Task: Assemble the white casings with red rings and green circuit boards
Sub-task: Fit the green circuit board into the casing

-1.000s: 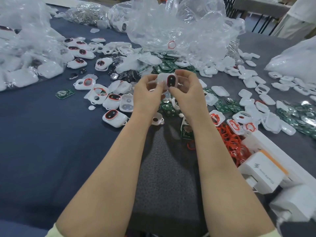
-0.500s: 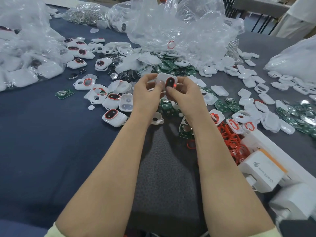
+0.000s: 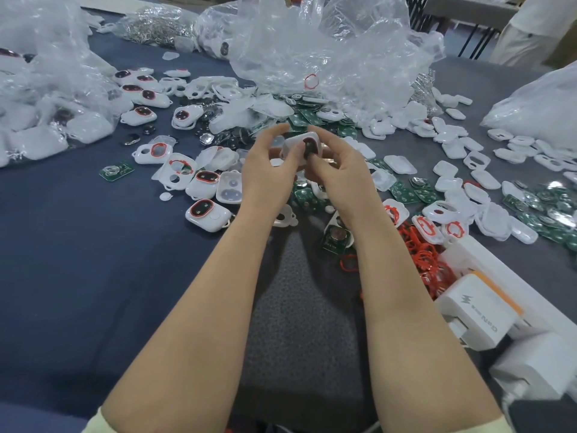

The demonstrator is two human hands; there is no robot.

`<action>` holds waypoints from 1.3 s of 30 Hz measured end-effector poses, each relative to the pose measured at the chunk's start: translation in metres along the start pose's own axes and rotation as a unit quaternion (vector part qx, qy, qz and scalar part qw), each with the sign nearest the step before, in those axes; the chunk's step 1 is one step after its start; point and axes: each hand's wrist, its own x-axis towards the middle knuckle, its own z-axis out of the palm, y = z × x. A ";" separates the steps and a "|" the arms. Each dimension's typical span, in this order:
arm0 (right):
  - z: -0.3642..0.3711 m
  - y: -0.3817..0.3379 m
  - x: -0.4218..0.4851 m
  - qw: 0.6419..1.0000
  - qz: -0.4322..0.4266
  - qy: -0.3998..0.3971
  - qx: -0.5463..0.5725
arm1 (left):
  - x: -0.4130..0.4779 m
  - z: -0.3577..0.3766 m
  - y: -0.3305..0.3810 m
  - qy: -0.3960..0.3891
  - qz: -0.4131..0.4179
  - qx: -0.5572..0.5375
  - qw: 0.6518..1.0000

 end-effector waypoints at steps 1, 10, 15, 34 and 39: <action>0.001 0.000 0.000 1.000 0.001 0.012 0.007 | 0.000 0.000 0.000 -0.003 0.011 0.020 1.000; -0.002 -0.001 0.001 0.998 -0.024 0.063 -0.001 | 0.003 0.002 -0.002 -0.024 0.042 0.072 0.996; 0.001 -0.001 0.001 0.998 -0.025 0.059 0.001 | 0.004 0.003 -0.003 -0.016 0.008 0.040 0.999; 0.000 -0.001 0.001 0.997 -0.007 0.064 0.045 | 0.001 0.003 0.000 -0.010 0.013 0.006 1.000; 0.001 0.000 0.001 0.997 0.000 0.066 0.041 | 0.001 0.003 0.000 -0.021 0.017 0.020 0.999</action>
